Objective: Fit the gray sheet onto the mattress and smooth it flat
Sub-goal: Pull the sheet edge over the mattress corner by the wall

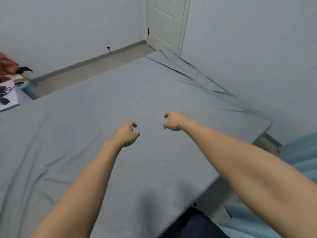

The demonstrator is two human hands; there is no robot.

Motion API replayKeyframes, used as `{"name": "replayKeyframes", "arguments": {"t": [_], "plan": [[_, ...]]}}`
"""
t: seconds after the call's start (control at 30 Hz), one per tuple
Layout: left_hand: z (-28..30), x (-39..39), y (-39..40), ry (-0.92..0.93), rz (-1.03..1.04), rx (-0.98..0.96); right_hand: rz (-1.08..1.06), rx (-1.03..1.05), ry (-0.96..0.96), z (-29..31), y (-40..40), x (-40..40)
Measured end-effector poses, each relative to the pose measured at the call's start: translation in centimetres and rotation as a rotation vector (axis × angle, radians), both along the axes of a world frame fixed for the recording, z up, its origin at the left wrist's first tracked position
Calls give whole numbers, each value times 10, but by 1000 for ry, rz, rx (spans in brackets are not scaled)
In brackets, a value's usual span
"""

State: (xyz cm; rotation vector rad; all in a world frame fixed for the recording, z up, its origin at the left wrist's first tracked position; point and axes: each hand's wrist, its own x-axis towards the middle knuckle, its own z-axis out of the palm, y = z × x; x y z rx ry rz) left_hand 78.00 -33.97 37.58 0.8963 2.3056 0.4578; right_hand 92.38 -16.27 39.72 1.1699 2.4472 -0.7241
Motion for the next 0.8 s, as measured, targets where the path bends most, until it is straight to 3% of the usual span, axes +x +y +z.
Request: {"name": "replayKeyframes", "arguments": {"t": [0.13, 0.37, 0.63, 0.8], "plan": [[-10, 41, 71, -47, 77, -96, 77, -104, -25, -15, 76, 21], [1, 93, 205, -37, -10, -120, -178, -199, -83, -24, 213, 120], [-3, 143, 357, 53, -240, -21, -402, -34, -68, -4, 332, 229], [-11, 174, 436, 38, -259, -17, -395, -22, -102, -21, 415, 268]]}}
